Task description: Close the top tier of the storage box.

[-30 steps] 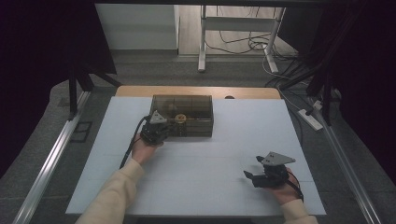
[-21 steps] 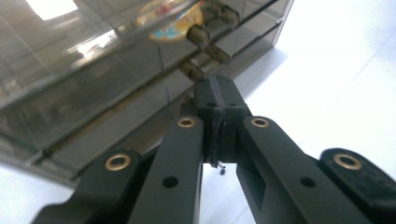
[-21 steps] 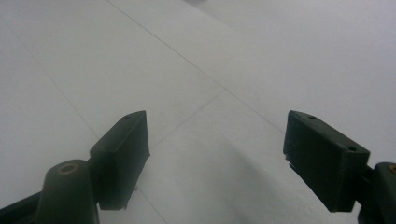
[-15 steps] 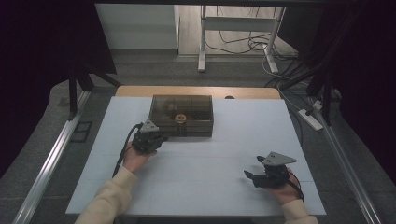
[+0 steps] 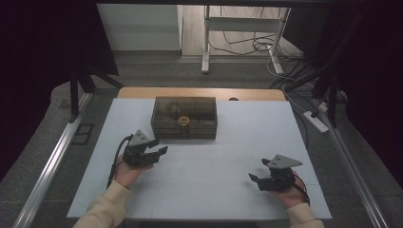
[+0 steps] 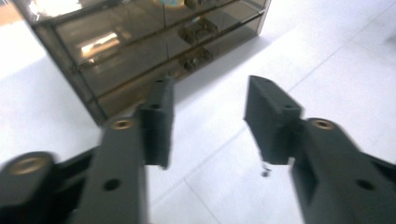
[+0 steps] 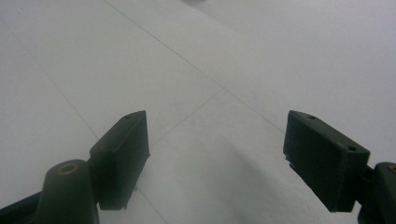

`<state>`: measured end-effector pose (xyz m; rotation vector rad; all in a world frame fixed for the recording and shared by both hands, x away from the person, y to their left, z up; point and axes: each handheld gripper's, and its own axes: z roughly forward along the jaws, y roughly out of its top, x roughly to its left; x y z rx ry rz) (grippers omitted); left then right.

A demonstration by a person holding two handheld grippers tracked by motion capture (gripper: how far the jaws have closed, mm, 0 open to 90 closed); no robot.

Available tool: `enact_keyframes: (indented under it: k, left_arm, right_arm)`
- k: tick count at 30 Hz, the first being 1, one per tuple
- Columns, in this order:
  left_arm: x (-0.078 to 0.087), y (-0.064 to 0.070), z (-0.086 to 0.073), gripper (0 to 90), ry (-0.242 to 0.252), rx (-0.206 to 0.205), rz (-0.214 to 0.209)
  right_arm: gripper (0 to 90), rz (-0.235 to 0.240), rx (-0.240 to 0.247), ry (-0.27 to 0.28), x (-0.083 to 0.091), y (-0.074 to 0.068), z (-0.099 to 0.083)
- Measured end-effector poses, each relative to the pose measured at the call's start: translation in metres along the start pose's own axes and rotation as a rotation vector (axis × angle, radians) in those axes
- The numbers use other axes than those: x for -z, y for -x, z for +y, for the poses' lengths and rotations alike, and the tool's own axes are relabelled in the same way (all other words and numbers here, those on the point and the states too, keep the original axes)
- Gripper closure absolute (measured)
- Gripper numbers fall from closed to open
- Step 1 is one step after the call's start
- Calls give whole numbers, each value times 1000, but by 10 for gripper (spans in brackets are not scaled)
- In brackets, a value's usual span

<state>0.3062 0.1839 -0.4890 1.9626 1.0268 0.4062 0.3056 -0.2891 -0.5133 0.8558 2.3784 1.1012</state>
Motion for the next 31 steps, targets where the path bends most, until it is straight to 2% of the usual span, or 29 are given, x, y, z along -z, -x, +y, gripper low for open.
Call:
enact_keyframes:
  k: [6, 16, 31]
  left_arm:
    - [15, 0, -17, 340, -8, 32, 4]
    - [29, -1, -42, 276, -42, 42, 10]
    - [34, -1, -48, 241, -53, 53, 1]
  right_arm:
    - [222, -5, -3, 6, 1, 1, 0]
    - [218, -5, -13, 12, 1, 2, -1]
    - [216, 5, -24, 37, 4, 3, 0]
